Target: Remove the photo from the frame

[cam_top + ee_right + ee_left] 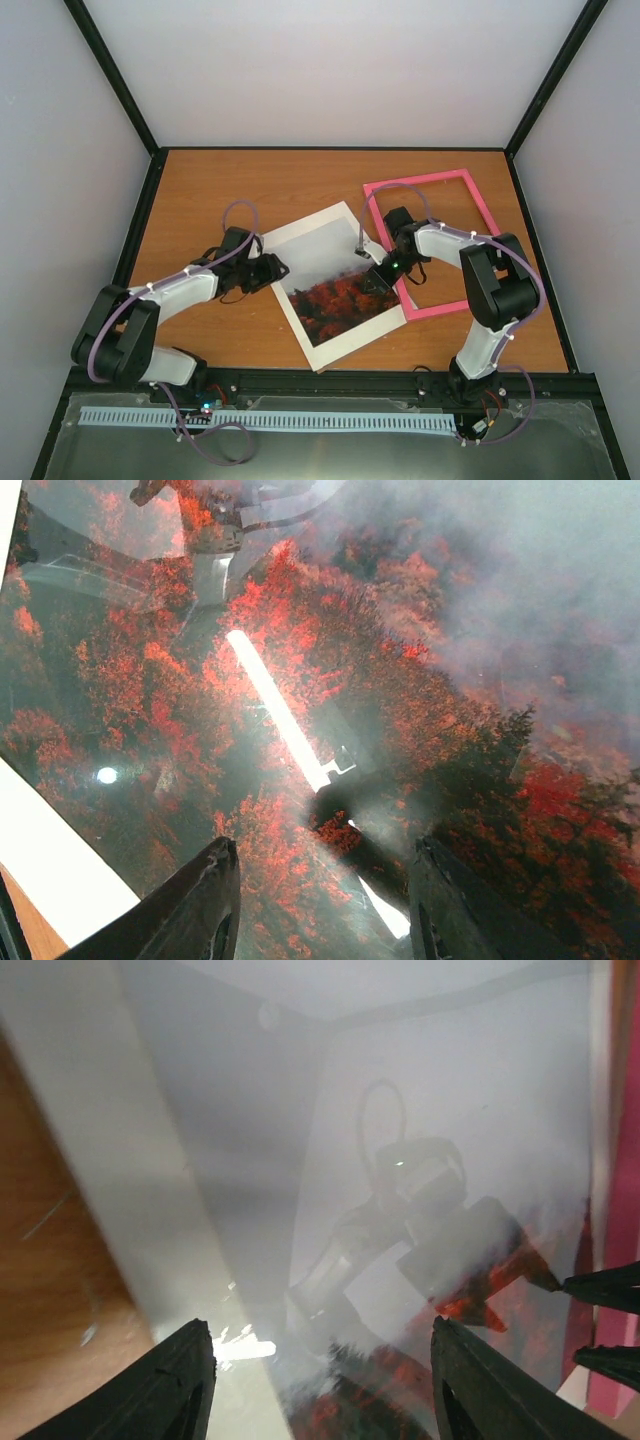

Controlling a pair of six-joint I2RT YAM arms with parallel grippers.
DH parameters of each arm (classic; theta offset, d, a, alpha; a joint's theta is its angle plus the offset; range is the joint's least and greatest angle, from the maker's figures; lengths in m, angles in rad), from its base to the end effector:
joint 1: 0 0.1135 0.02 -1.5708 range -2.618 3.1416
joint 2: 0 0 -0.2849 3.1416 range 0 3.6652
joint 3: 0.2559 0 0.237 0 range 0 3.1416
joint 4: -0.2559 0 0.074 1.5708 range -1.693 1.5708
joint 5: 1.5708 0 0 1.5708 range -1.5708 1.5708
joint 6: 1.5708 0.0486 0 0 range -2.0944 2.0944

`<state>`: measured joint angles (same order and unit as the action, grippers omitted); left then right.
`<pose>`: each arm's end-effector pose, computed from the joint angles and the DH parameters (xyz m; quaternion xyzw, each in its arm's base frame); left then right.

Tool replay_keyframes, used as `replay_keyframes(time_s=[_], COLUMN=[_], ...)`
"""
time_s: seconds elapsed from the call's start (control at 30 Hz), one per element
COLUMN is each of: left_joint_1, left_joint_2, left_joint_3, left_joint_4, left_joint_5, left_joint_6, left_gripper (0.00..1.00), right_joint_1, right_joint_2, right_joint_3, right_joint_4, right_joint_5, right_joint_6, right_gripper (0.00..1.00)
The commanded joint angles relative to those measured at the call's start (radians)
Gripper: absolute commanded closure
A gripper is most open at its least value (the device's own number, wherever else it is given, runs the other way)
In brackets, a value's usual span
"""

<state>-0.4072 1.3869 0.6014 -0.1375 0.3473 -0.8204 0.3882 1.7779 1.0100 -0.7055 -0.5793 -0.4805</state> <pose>0.2181 -0.1121 0.1784 -0.1377 0.9252 -0.3145 0.1619 0.2642 0.1368 0.1621 -0.4154 0.8625 0.2828 0.0598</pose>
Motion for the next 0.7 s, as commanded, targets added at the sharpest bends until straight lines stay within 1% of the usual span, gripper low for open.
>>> replay_keyframes(time_s=[0.0, 0.13, 0.3, 0.5, 0.67], left_joint_1=[-0.011, -0.012, -0.012, -0.016, -0.026], left_joint_2=[-0.063, -0.075, -0.039, -0.001, 0.005], left_joint_3=[0.009, -0.046, -0.091, -0.08, -0.023], left_joint_4=[-0.148, -0.131, -0.016, 0.058, 0.034], left_joint_5=[-0.071, -0.048, 0.027, 0.066, 0.067], left_joint_6=[-0.032, -0.035, -0.058, -0.045, -0.02], left_gripper=[0.4, 0.38, 0.39, 0.4, 0.42], right_joint_1=[0.011, 0.011, 0.011, 0.011, 0.011], right_joint_2=[-0.006, 0.012, 0.026, 0.036, 0.045], right_joint_3=[-0.019, -0.013, -0.013, -0.012, -0.012], right_joint_4=[-0.01, -0.014, -0.017, -0.018, -0.02], right_joint_5=[0.067, 0.069, 0.063, 0.07, 0.073], right_joint_6=[0.014, 0.013, 0.012, 0.011, 0.013], right_gripper=[0.53, 0.53, 0.53, 0.52, 0.52])
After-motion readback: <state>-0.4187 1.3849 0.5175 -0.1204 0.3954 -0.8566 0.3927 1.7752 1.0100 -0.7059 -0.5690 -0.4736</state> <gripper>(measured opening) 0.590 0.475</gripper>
